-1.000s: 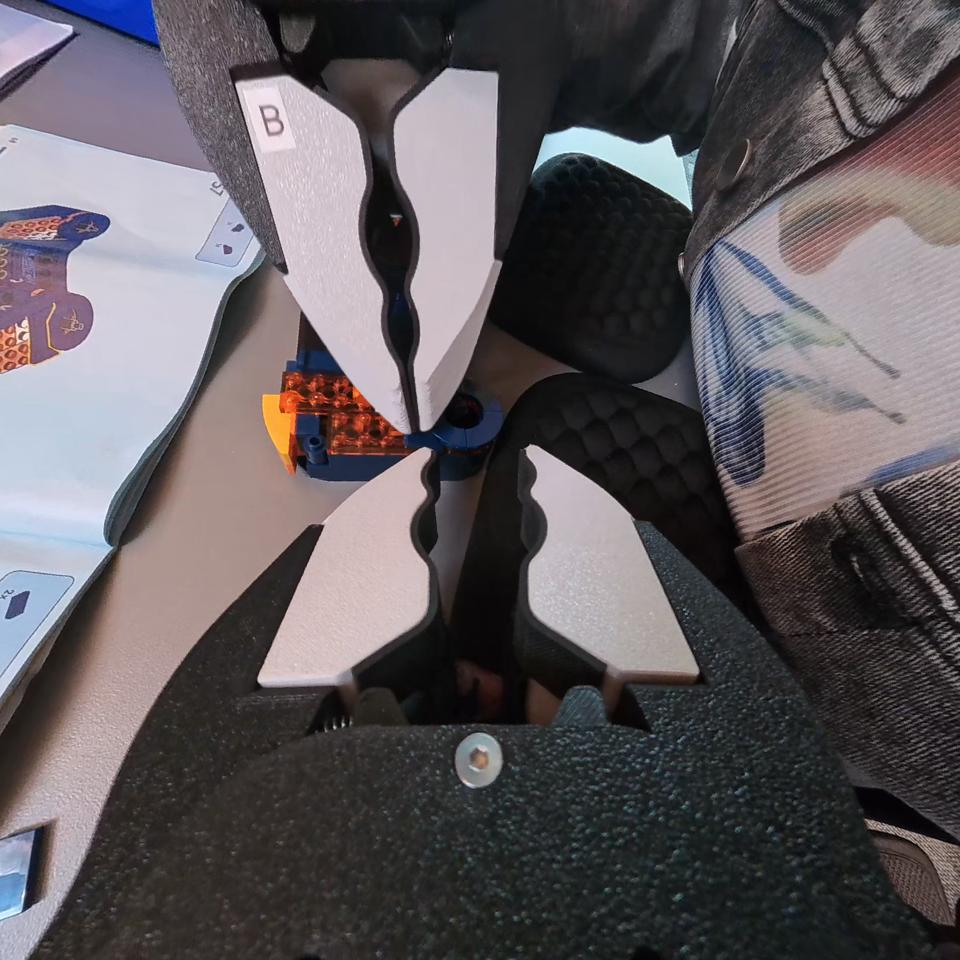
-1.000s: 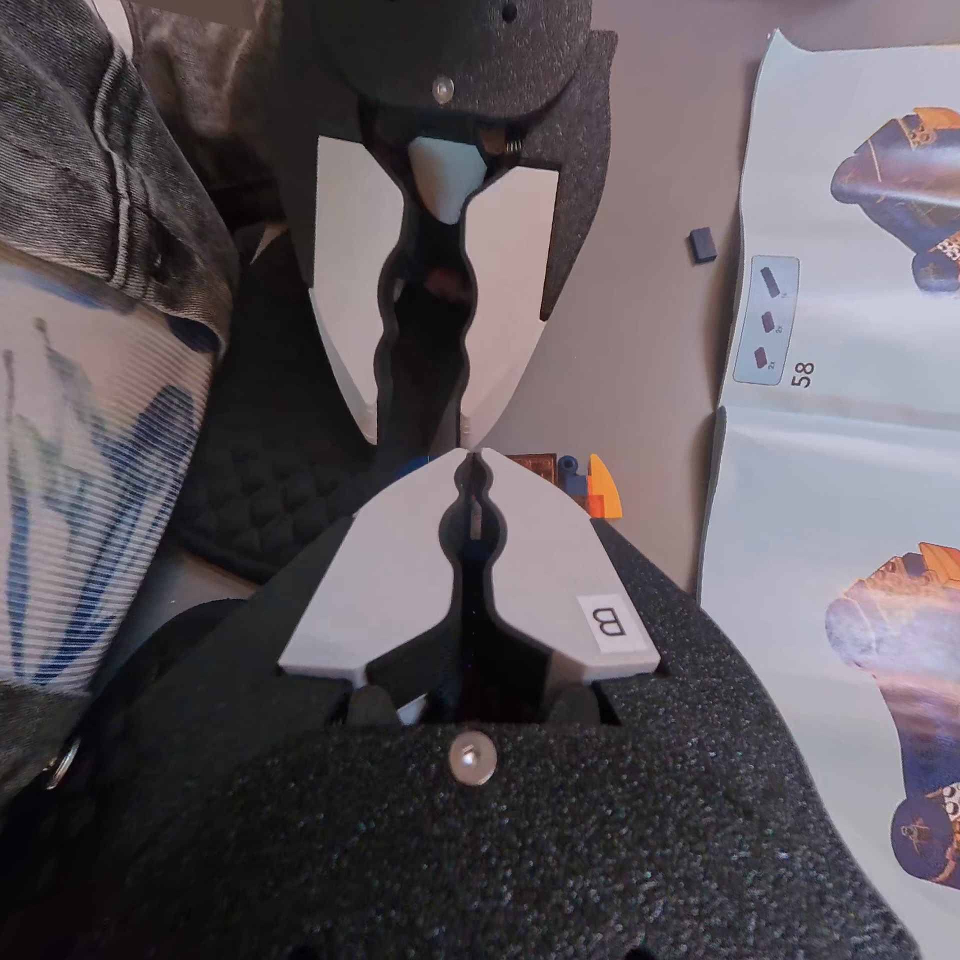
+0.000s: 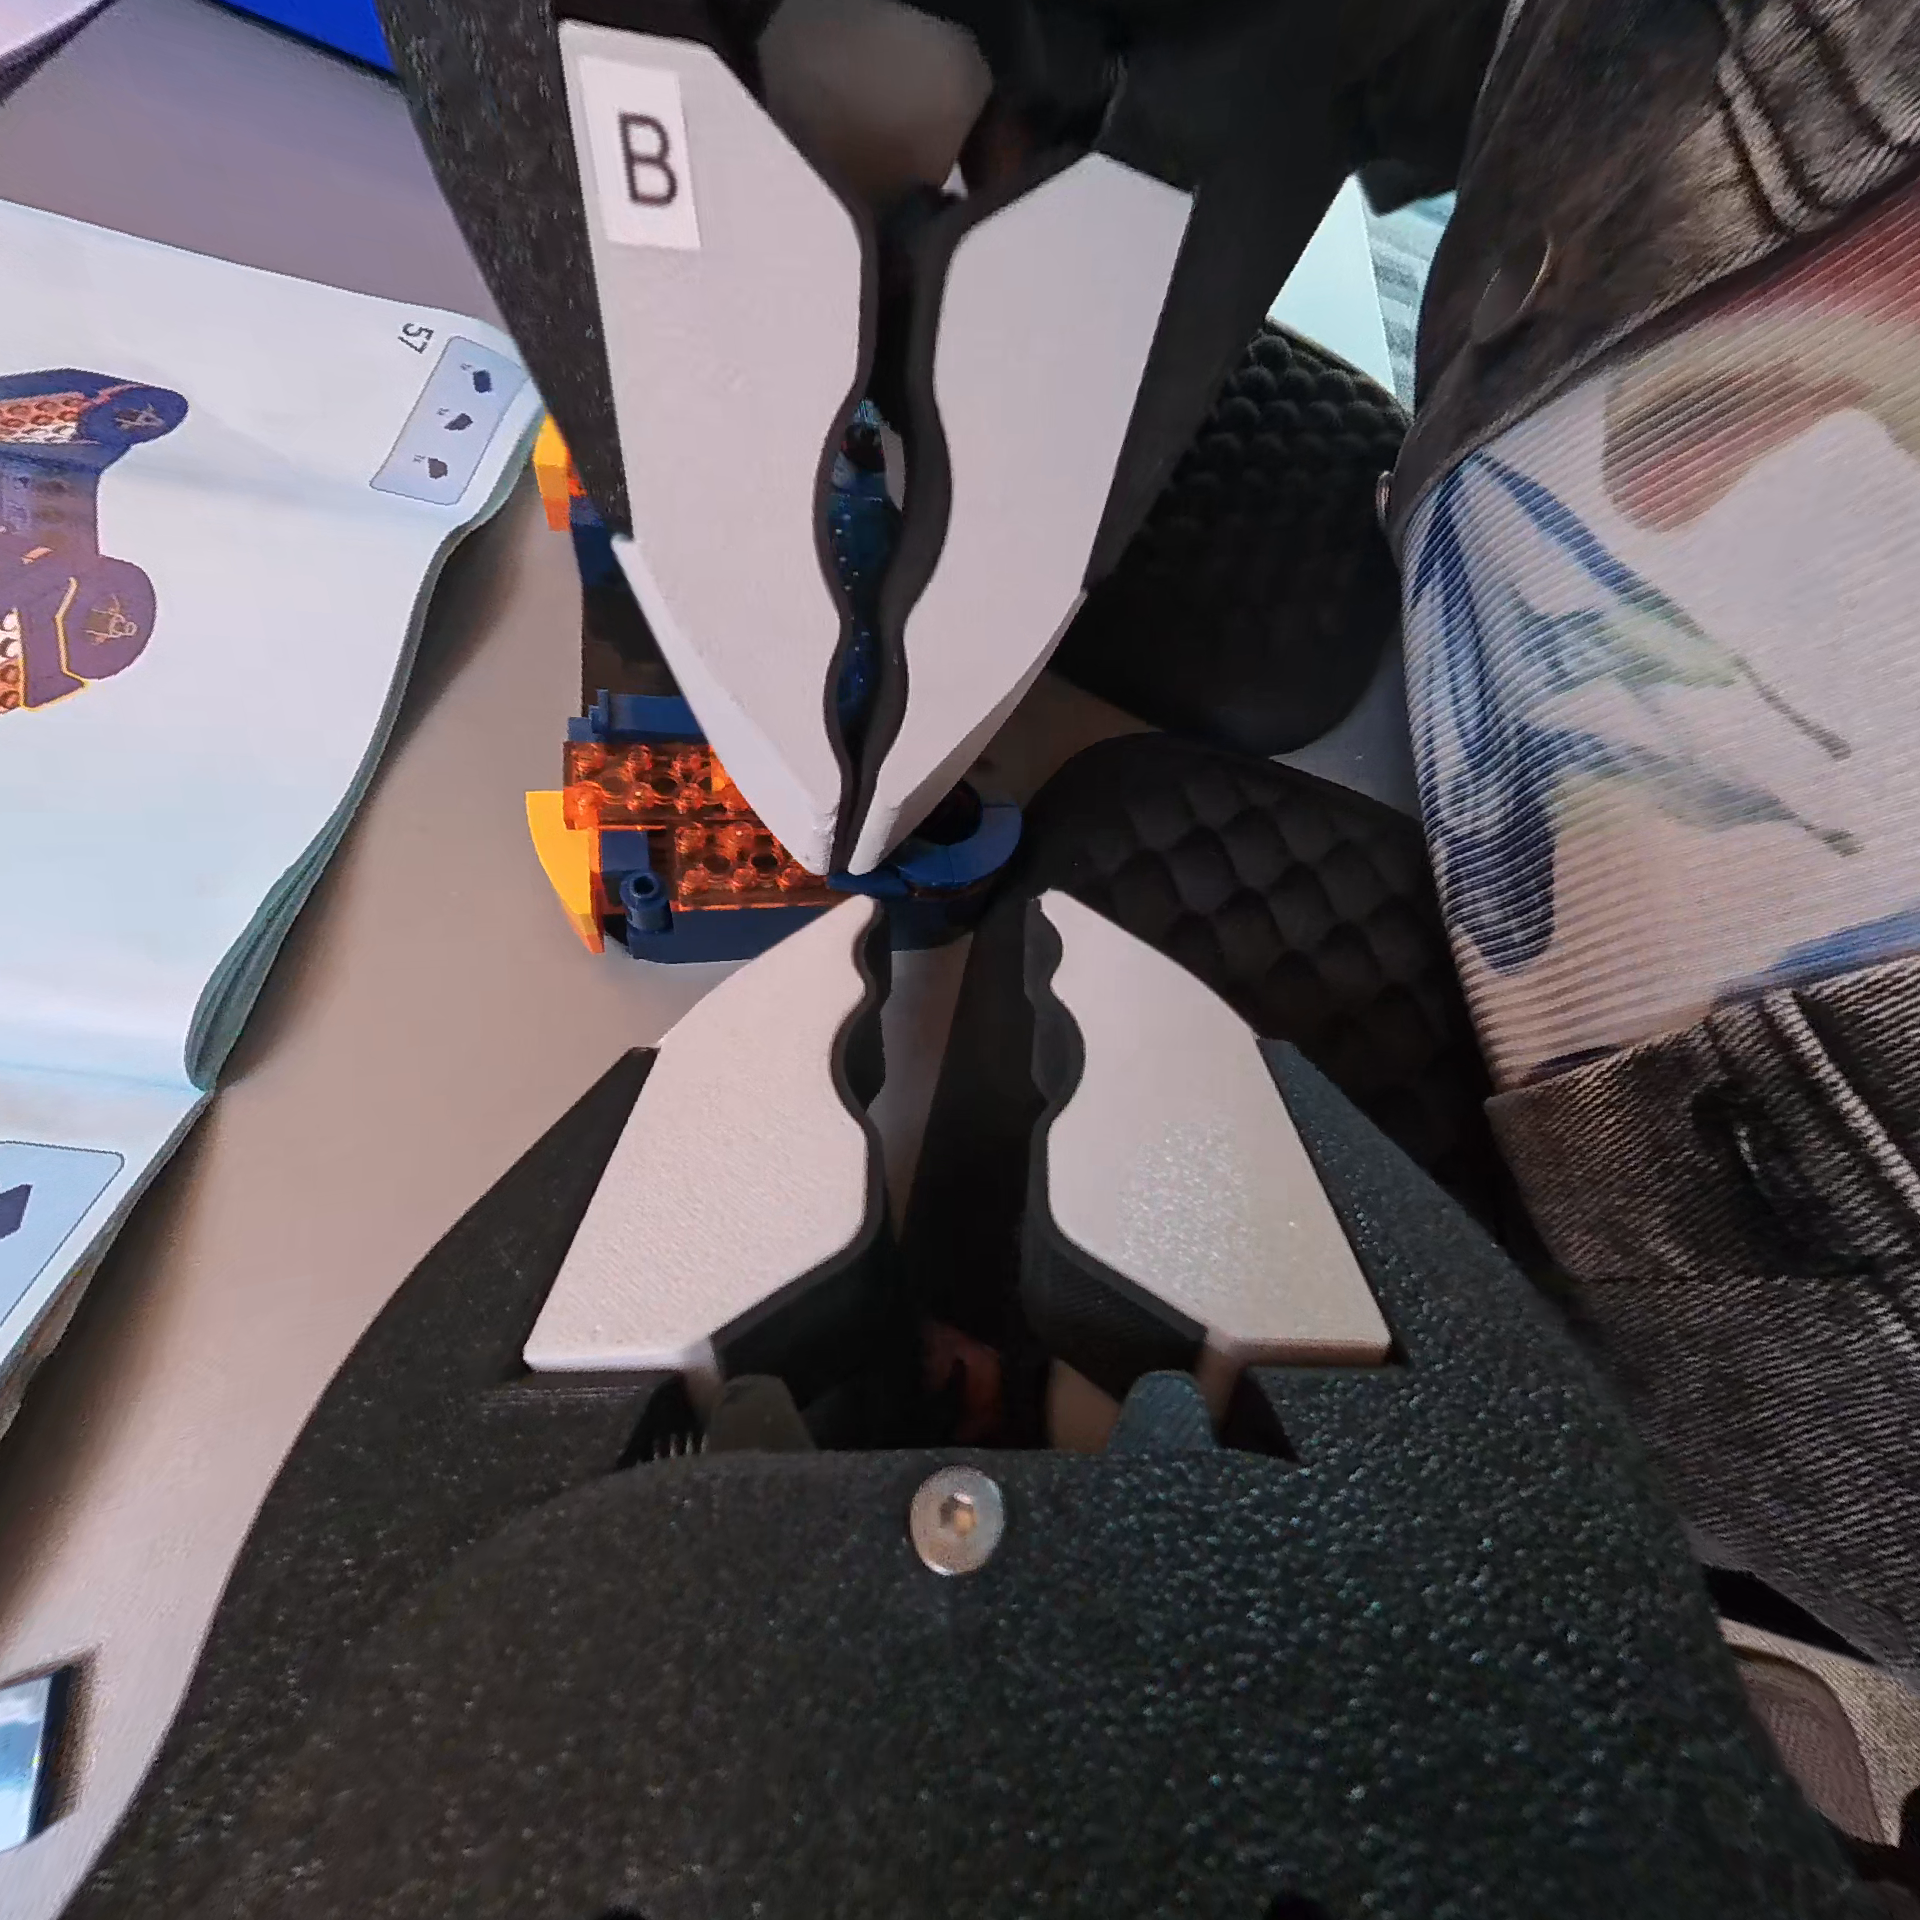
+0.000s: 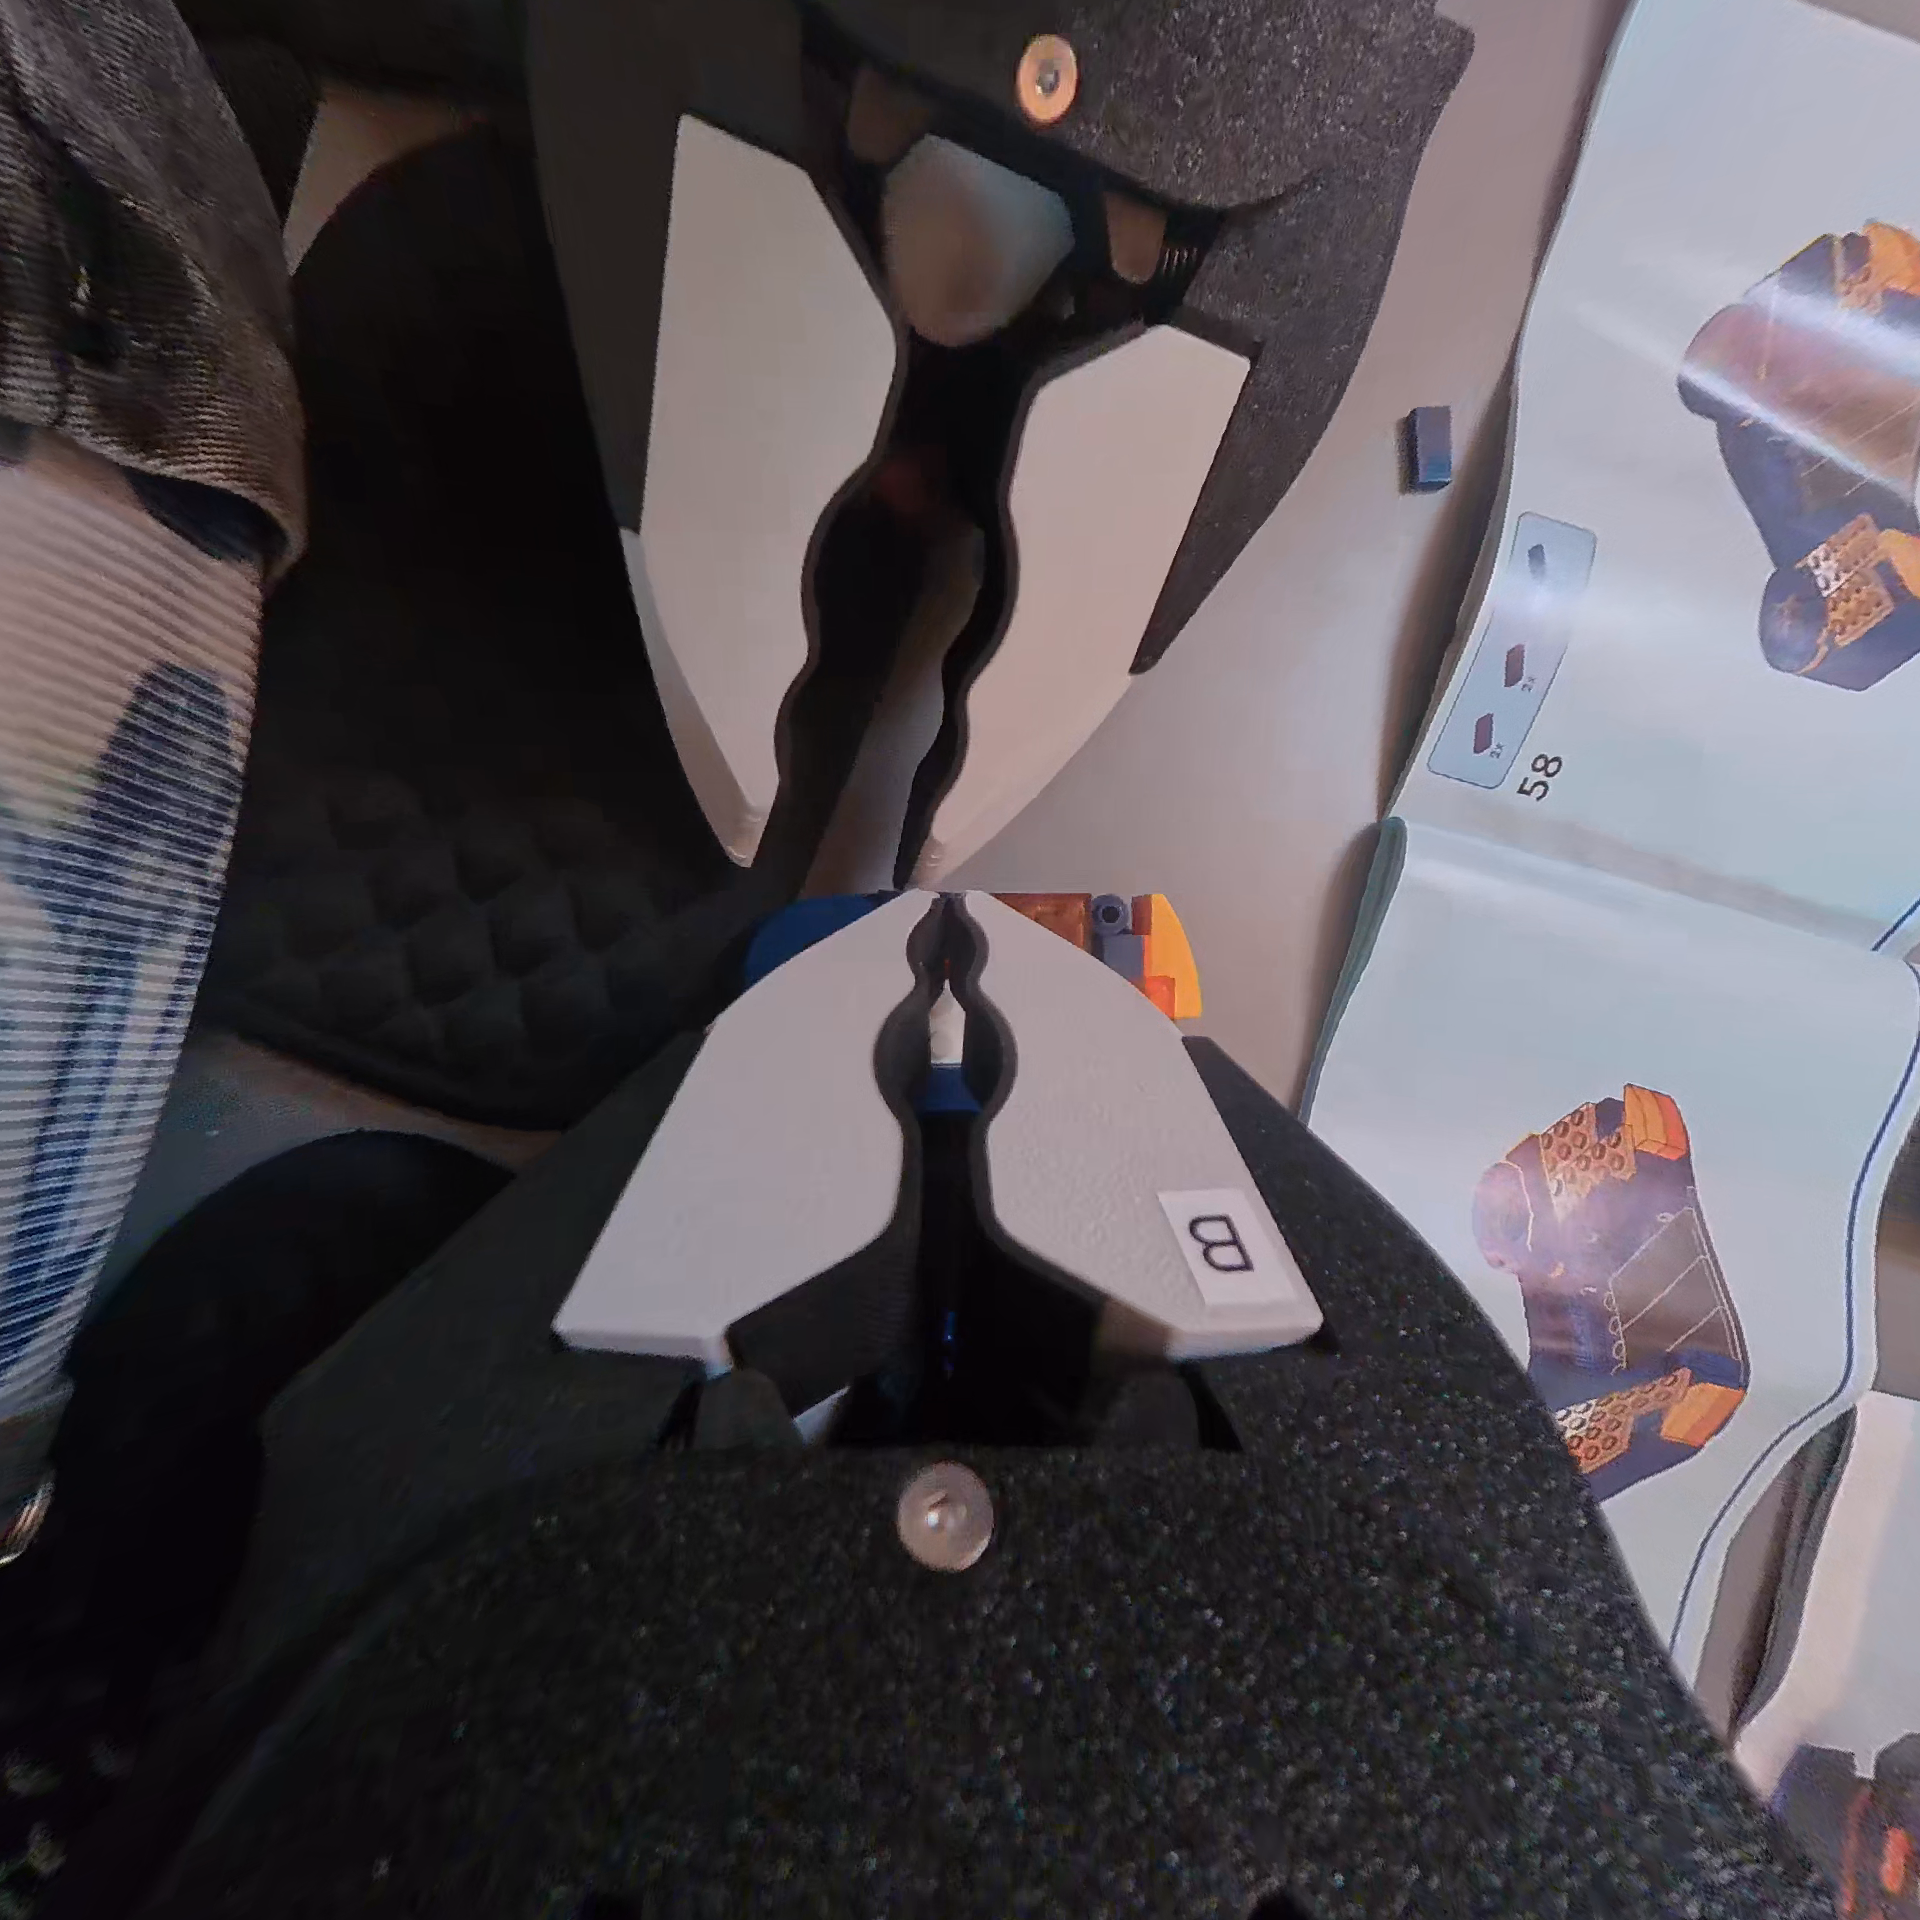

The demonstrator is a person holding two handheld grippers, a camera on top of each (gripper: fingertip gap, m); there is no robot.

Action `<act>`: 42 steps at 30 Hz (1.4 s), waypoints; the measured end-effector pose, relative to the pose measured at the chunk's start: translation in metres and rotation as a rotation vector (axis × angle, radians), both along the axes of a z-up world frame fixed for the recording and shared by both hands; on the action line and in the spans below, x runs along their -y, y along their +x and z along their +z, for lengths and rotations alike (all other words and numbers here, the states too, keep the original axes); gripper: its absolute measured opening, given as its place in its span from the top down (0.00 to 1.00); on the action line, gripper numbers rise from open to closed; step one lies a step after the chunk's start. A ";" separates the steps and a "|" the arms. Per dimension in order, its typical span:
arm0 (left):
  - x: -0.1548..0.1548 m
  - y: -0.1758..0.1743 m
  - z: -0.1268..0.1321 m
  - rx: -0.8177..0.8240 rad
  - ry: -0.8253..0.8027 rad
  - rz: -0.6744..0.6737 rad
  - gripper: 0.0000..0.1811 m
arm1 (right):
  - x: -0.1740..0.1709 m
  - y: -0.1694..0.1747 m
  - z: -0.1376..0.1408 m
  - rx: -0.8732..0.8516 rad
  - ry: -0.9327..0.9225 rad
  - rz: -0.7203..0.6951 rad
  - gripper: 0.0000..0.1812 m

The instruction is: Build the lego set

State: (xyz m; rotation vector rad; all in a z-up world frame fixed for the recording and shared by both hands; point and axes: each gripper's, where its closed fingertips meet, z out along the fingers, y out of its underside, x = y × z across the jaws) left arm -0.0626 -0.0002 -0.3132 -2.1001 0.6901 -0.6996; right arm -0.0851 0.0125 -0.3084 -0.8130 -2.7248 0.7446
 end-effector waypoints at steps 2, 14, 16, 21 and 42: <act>0.000 0.000 0.000 0.002 0.000 0.000 0.86 | 0.000 0.000 0.000 0.019 0.010 0.004 0.99; -0.001 0.000 0.000 0.026 -0.017 0.004 0.87 | -0.001 0.000 -0.001 0.149 0.051 -0.046 0.99; -0.001 -0.001 0.000 0.023 -0.016 0.008 0.88 | -0.001 0.000 -0.001 0.157 0.055 -0.063 0.99; -0.001 -0.001 -0.001 0.008 -0.006 0.012 0.88 | 0.000 0.000 -0.001 0.135 0.091 -0.028 1.00; -0.002 -0.001 -0.001 -0.011 0.003 0.020 0.86 | -0.003 -0.001 -0.003 0.102 0.046 0.048 1.00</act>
